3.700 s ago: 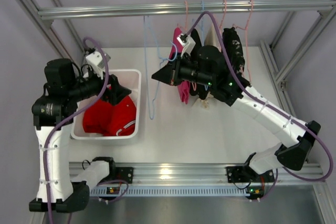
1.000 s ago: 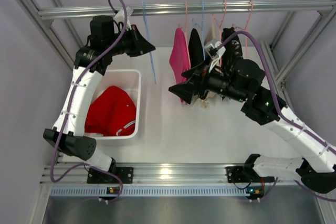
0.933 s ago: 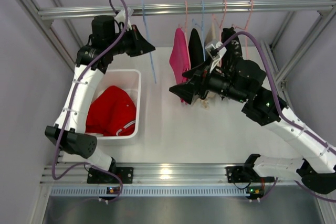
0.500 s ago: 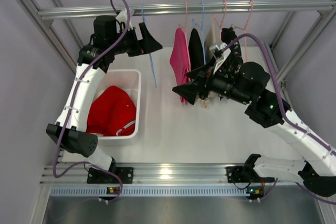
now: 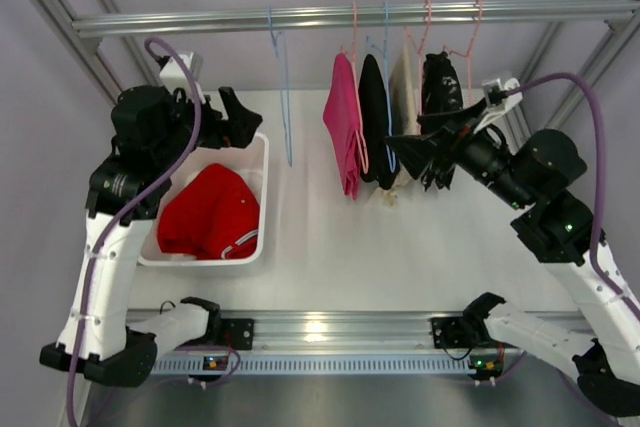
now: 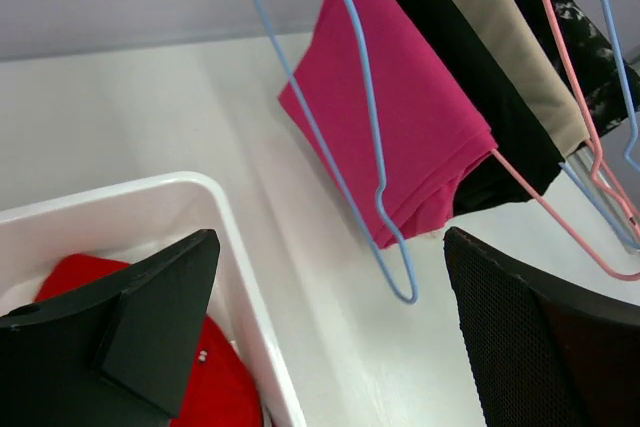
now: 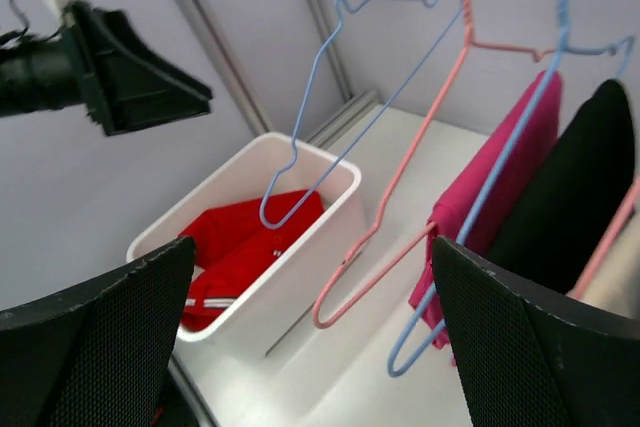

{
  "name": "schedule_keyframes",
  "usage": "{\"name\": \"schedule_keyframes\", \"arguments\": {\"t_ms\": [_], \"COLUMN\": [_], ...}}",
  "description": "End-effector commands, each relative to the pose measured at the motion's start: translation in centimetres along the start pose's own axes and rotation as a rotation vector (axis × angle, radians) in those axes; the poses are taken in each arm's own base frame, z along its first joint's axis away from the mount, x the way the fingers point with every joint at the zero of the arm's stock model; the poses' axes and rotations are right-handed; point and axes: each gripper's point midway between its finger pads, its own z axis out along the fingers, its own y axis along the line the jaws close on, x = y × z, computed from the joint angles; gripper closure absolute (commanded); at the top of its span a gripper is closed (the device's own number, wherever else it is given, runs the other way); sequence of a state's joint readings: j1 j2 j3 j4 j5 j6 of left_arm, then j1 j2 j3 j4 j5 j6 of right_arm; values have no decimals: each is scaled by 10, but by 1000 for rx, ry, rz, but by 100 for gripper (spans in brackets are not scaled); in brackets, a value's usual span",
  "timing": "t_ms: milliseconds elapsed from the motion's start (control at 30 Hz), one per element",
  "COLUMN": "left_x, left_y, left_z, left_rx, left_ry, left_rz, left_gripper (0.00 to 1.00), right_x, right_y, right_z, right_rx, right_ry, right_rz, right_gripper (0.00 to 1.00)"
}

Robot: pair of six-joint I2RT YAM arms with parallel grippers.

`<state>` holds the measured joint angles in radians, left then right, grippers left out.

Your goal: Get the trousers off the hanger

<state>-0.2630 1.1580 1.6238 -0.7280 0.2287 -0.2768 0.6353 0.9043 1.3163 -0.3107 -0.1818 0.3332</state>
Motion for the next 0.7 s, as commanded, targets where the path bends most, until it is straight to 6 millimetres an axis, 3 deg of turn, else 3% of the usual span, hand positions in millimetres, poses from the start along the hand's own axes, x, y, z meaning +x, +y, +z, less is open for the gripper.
{"name": "schedule_keyframes", "arguments": {"t_ms": [0,33,200,367,467,600,667], "left_x": [-7,2,3,18,21,31,31], "left_y": [25,33,73,91,92,105,105], "left_z": [-24,-30,-74,-106,-124,-134,-135], "left_rx": [-140,-169,-391,-492,-514,-577,-579], "left_ry": [-54,-28,-89,-97,-130,-127,-135], "left_rz": [132,179,309,370,398,409,406], "left_gripper": [1,1,1,1,1,1,1], "right_x": [-19,-17,-20,-3,5,6,7], "right_y": [-17,-23,-69,-108,-114,-119,-117], "right_z": [-28,-32,-72,-107,-126,-152,-156], "right_rx": [87,111,341,532,570,633,636], "right_ry": [-74,-76,-150,-172,-204,-270,-275], "right_rz": [-40,-41,-82,-162,-203,-238,-244], "right_gripper": [1,0,0,1,0,1,0]}}
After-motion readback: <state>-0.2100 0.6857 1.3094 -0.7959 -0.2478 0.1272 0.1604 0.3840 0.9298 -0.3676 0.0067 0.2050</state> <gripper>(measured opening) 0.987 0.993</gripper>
